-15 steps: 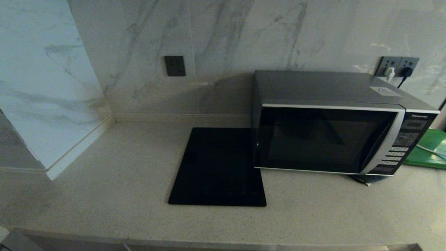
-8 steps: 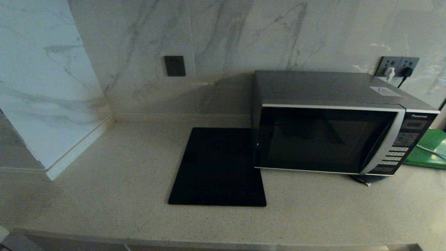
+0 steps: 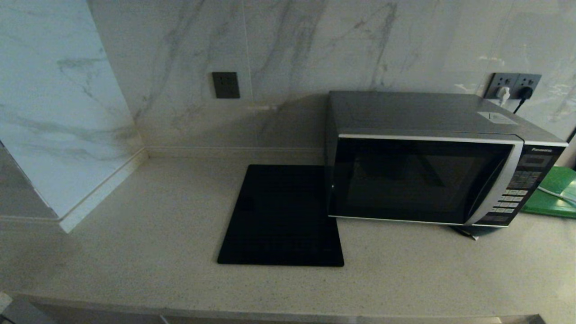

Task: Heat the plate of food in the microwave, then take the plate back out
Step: Open the microwave oven

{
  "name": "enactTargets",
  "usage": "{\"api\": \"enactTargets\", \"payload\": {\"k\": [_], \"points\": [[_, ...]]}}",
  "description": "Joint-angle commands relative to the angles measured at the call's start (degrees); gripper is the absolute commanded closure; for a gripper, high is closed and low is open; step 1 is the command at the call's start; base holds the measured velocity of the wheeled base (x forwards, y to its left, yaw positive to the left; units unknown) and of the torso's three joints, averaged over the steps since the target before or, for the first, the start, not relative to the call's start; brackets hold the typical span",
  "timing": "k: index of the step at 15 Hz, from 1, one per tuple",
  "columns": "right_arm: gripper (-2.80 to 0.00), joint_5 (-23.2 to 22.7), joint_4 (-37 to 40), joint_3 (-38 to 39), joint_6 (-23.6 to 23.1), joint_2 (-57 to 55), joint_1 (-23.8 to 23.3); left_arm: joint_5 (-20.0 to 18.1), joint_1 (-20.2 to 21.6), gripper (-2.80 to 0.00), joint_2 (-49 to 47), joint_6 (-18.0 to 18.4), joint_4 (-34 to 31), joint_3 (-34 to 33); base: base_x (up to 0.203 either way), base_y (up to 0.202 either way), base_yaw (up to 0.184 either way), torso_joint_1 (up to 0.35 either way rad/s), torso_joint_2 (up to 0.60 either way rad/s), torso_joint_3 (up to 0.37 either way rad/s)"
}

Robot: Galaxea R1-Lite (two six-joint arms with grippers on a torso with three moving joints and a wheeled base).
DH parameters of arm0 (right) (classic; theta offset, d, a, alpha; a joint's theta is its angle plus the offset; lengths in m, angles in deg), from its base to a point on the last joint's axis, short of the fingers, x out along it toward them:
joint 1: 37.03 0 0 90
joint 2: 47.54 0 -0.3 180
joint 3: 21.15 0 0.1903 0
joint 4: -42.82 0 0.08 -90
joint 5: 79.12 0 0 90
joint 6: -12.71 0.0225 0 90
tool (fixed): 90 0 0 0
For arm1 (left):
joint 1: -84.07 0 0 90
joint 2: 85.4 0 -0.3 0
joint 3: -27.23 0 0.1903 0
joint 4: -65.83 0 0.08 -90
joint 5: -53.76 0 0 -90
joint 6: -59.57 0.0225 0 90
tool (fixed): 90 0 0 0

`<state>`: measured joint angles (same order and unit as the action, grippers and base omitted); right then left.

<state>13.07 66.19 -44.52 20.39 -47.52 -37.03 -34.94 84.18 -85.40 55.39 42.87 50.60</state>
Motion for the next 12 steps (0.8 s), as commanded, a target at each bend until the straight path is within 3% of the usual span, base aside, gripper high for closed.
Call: {"api": "enactTargets", "payload": {"k": [1,12], "points": [[0.0,0.0,0.0,0.1,0.1,-0.1,0.0,0.0,0.0,0.0,-0.1,0.0,0.0,0.0,0.0,0.0,0.0,0.0,0.0,0.0],[0.0,0.0,0.0,0.1,0.1,0.0,0.0,0.0,0.0,0.0,0.0,0.0,0.0,0.0,0.0,0.0,0.0,0.0,0.0,0.0]]}}
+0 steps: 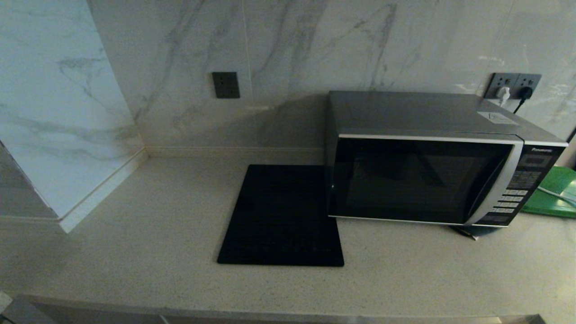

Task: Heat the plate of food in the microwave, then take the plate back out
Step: Open the microwave oven

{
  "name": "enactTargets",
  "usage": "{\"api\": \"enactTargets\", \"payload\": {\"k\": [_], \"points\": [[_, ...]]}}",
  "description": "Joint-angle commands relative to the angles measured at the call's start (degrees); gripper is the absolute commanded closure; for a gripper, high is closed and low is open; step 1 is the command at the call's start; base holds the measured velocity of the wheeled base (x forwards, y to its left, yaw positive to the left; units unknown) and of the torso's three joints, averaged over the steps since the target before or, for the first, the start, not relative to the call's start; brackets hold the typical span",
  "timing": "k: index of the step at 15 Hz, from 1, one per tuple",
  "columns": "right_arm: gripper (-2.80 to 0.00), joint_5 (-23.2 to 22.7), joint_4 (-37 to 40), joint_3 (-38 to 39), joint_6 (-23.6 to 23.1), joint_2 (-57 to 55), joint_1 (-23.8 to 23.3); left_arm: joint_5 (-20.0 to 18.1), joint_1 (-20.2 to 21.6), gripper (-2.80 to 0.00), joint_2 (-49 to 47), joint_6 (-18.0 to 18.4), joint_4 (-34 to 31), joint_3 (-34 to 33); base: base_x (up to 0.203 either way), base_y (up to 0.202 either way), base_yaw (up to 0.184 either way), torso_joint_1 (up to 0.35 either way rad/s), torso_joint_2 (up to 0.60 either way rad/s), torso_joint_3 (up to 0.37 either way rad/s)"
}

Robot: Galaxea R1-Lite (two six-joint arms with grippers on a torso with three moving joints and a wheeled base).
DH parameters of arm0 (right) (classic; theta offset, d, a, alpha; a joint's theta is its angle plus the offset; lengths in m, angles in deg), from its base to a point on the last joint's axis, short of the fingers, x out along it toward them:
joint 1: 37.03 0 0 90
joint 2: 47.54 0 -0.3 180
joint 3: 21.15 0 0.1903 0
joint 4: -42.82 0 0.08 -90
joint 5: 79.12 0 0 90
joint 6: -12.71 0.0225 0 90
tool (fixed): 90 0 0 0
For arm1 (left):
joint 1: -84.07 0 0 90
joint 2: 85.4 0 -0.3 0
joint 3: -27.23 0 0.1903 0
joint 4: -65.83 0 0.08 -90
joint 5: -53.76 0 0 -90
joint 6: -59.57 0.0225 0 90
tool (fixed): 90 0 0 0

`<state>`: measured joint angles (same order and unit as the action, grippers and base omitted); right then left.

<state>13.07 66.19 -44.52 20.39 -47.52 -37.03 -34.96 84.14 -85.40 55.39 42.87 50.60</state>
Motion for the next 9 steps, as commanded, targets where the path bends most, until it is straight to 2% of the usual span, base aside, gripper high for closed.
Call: {"api": "enactTargets", "payload": {"k": [1,9], "points": [[0.0,0.0,0.0,0.1,0.1,0.0,0.0,0.0,0.0,0.0,0.0,0.0,0.0,0.0,0.0,0.0,0.0,0.0,0.0,0.0],[0.0,0.0,0.0,0.1,0.1,-0.1,0.0,0.0,0.0,0.0,-0.1,0.0,0.0,0.0,0.0,0.0,0.0,0.0,0.0,0.0]]}}
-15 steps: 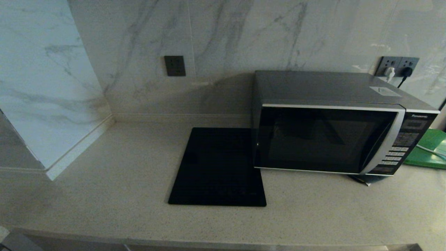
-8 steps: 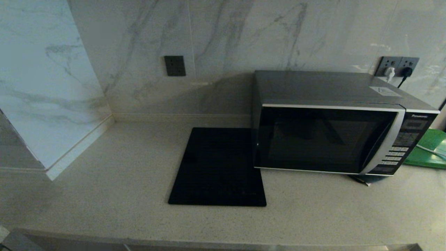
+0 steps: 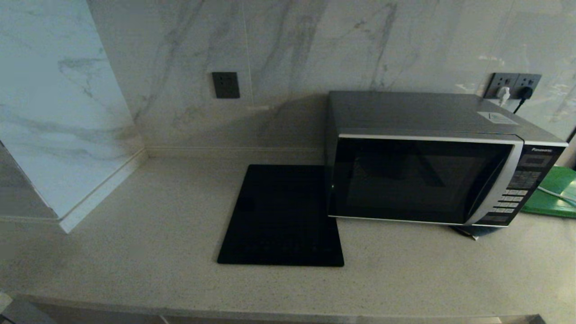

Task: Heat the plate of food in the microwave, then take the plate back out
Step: Open the microwave oven

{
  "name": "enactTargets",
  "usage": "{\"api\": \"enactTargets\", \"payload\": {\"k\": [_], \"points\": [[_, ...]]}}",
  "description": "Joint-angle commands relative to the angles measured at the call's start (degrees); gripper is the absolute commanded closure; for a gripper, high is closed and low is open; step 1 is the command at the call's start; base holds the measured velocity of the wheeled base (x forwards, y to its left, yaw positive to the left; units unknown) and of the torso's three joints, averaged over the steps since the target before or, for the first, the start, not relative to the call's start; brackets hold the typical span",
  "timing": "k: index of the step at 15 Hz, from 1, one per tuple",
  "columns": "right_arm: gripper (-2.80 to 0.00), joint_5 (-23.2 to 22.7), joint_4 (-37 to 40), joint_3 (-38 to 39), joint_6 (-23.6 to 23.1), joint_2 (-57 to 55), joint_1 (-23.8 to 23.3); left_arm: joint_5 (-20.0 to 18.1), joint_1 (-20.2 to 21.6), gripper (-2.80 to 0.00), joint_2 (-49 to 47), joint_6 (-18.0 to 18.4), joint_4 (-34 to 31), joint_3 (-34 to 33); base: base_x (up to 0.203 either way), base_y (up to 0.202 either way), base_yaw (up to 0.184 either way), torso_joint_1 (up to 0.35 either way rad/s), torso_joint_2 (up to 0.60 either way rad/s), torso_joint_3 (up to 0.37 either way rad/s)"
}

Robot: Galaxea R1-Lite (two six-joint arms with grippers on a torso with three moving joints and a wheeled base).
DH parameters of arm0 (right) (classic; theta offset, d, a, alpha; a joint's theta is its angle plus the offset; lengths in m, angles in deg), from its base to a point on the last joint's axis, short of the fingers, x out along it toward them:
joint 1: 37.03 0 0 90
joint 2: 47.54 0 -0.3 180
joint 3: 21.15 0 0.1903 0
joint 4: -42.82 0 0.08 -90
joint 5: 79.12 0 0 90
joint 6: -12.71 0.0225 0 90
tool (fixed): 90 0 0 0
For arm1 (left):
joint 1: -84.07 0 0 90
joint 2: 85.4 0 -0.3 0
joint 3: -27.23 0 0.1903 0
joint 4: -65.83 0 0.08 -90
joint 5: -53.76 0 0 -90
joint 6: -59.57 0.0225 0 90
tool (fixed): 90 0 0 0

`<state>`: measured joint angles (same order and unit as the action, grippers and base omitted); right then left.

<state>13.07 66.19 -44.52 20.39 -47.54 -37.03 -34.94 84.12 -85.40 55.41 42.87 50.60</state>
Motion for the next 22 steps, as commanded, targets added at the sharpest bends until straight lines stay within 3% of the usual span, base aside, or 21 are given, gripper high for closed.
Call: {"api": "enactTargets", "payload": {"k": [1,13,15,19,22], "points": [[0.0,0.0,0.0,0.1,0.1,-0.1,0.0,0.0,0.0,0.0,-0.1,-0.1,0.0,0.0,0.0,0.0,0.0,0.0,0.0,0.0],[0.0,0.1,-0.3,-0.3,-2.5,0.0,0.0,0.0,0.1,0.0,0.0,-0.1,0.0,0.0,0.0,0.0,0.0,0.0,0.0,0.0],[0.0,0.3,1.8,-6.9,-2.4,-0.6,0.0,0.0,0.0,0.0,-0.1,-0.1,0.0,0.0,0.0,0.0,0.0,0.0,0.0,0.0],[0.0,0.6,13.4,-31.2,-0.8,-12.3,-0.9,0.0,0.0,0.0,0.0,-0.1,0.0,0.0,0.0,0.0,0.0,0.0,0.0,0.0],[0.0,0.7,17.2,-45.0,0.4,-28.8,-8.9,0.0,0.0,0.0,0.0,-0.1,0.0,0.0,0.0,0.0,0.0,0.0,0.0,0.0]]}}
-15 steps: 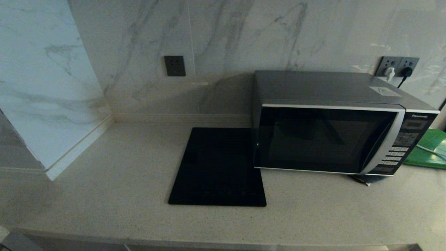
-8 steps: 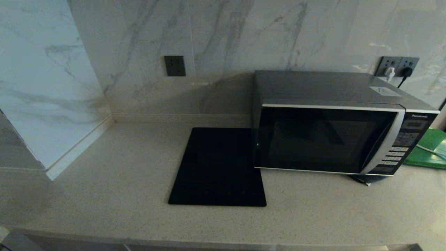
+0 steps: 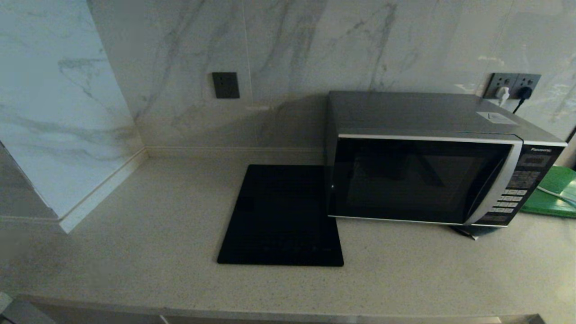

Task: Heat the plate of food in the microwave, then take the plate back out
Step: Open the microwave oven

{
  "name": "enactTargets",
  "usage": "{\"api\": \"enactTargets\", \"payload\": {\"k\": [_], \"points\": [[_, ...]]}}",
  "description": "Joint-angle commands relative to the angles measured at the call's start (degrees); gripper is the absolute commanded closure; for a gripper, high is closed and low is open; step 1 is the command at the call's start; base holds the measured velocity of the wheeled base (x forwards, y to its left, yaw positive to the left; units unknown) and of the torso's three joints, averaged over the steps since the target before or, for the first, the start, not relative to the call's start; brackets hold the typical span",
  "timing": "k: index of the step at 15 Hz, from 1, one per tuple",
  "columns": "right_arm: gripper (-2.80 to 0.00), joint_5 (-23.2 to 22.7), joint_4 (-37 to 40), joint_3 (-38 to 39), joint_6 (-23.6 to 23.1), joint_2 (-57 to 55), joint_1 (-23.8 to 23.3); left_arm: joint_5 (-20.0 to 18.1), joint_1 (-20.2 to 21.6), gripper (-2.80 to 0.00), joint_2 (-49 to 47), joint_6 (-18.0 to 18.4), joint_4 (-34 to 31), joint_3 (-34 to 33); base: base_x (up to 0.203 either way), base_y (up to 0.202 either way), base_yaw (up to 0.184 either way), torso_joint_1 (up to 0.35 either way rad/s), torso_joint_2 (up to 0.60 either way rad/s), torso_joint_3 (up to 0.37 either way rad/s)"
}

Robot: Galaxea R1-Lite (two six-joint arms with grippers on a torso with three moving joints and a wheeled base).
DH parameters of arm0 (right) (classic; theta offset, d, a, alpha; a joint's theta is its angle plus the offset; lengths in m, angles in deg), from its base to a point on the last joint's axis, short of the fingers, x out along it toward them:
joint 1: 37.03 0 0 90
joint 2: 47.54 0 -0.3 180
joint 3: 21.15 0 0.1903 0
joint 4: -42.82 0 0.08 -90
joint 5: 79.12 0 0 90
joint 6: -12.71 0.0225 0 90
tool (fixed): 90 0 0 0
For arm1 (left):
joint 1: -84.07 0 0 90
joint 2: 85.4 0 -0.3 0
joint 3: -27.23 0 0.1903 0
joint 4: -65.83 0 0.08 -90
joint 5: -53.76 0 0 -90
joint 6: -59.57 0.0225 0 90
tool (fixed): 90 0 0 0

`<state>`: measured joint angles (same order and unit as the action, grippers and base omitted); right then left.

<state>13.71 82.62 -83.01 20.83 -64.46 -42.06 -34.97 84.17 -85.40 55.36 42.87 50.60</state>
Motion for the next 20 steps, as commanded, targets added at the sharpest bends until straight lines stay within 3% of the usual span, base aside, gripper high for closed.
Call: {"api": "enactTargets", "payload": {"k": [1,3,5,7,11,14,16,20], "points": [[0.0,0.2,1.2,-9.6,-1.2,-16.8,-7.1,0.1,0.0,0.0,-0.1,0.0,0.0,0.0,0.0,0.0,0.0,0.0,0.0,0.0],[0.0,1.0,1.3,-13.5,-4.0,-24.1,-11.3,0.1,0.0,0.0,0.0,0.0,0.0,0.0,0.0,0.0,0.0,0.0,0.0,0.0],[0.0,3.4,0.6,-14.0,-8.4,-29.5,-12.5,0.1,0.0,0.0,-0.1,0.0,0.0,0.0,0.0,0.0,0.0,0.0,0.0,0.0],[0.0,6.7,-3.3,-13.1,-9.8,-34.8,-12.3,0.1,0.0,0.0,-0.1,0.0,0.0,0.0,0.0,0.0,0.0,0.0,0.0,0.0],[0.0,25.7,-20.5,-10.2,-12.5,-48.7,-5.1,0.1,0.0,0.0,0.0,0.0,0.0,0.0,0.0,0.0,0.0,0.0,0.0,0.0],[0.0,47.0,-25.4,-9.4,-13.1,-55.6,5.9,0.1,0.0,0.0,-0.1,0.0,0.0,0.0,0.0,0.0,0.0,0.0,0.0,0.0],[0.0,58.4,-28.2,-9.2,-12.2,-60.0,12.2,0.1,0.0,0.0,-0.1,0.0,0.0,0.0,0.0,0.0,0.0,0.0,0.0,0.0],[0.0,69.5,-48.5,-7.1,-8.7,-71.2,19.8,0.1,0.0,0.0,-0.1,0.0,0.0,0.0,0.0,0.0,0.0,0.0,0.0,0.0]]}}
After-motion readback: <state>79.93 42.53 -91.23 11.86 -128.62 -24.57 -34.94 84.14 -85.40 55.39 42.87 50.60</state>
